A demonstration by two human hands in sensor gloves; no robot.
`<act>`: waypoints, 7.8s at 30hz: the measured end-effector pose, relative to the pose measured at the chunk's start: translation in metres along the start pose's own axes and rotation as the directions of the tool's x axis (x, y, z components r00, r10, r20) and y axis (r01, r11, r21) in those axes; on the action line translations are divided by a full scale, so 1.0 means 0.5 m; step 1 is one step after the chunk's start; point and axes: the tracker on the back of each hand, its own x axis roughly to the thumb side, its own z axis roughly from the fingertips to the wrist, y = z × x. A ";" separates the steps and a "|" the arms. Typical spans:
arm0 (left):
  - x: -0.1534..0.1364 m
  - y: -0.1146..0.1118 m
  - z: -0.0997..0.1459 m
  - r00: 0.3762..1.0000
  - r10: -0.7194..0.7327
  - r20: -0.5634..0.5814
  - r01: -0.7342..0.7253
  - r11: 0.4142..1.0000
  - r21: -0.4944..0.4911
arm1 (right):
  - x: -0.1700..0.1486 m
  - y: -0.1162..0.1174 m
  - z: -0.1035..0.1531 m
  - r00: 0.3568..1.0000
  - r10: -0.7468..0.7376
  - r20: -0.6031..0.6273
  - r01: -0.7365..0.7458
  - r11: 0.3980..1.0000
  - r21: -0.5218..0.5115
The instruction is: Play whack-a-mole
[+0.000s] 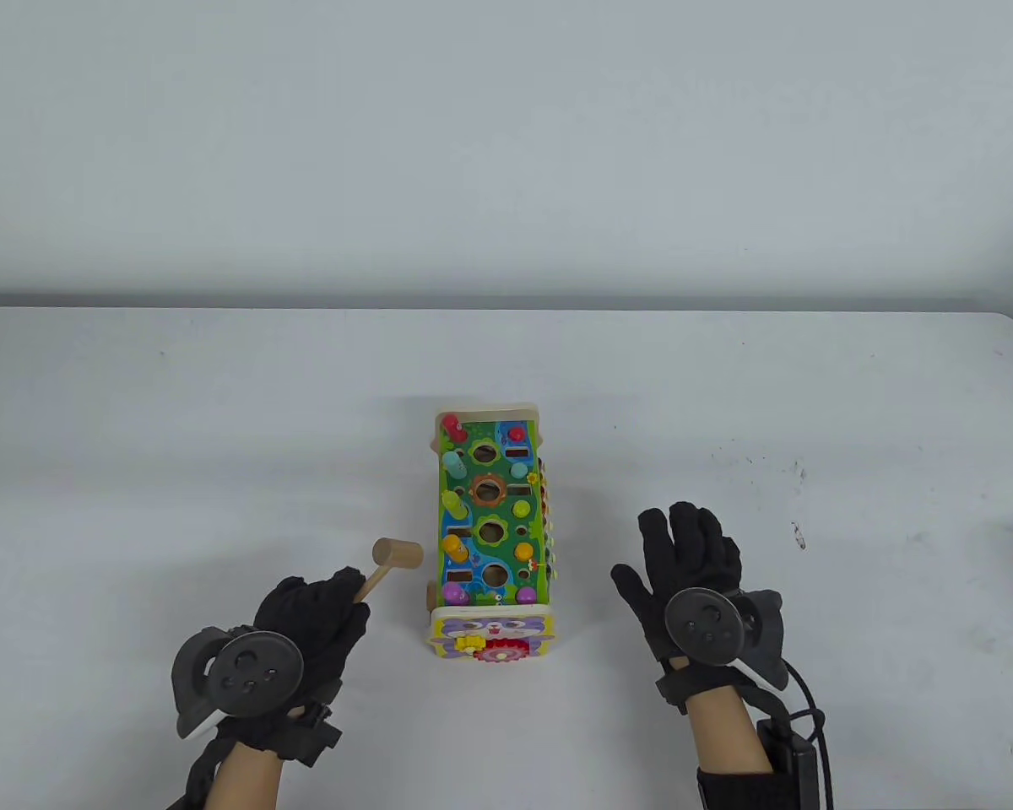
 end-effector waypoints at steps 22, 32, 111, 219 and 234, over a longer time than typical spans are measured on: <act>0.044 -0.034 -0.007 0.981 -0.172 0.093 0.176 0.984 -0.033 | -0.001 0.000 0.003 1.000 -0.019 -0.020 0.019 1.000 -0.008; 0.020 -0.019 0.004 0.985 0.163 0.059 -0.173 0.933 0.316 | -0.003 -0.003 0.003 0.999 -0.029 -0.030 0.028 0.999 -0.030; -0.015 -0.032 -0.205 0.939 0.328 -0.105 -0.263 0.880 0.396 | 0.009 -0.016 0.007 0.996 -0.076 -0.036 0.075 0.996 -0.047; 0.037 -0.085 -0.033 0.969 -0.246 -0.035 0.233 0.948 -0.218 | 0.058 0.009 0.010 0.999 -0.016 0.042 0.014 0.998 0.062; 0.042 -0.092 -0.030 0.970 -0.244 -0.021 0.233 0.945 -0.229 | 0.058 0.009 0.012 0.999 -0.016 0.033 0.014 0.998 0.068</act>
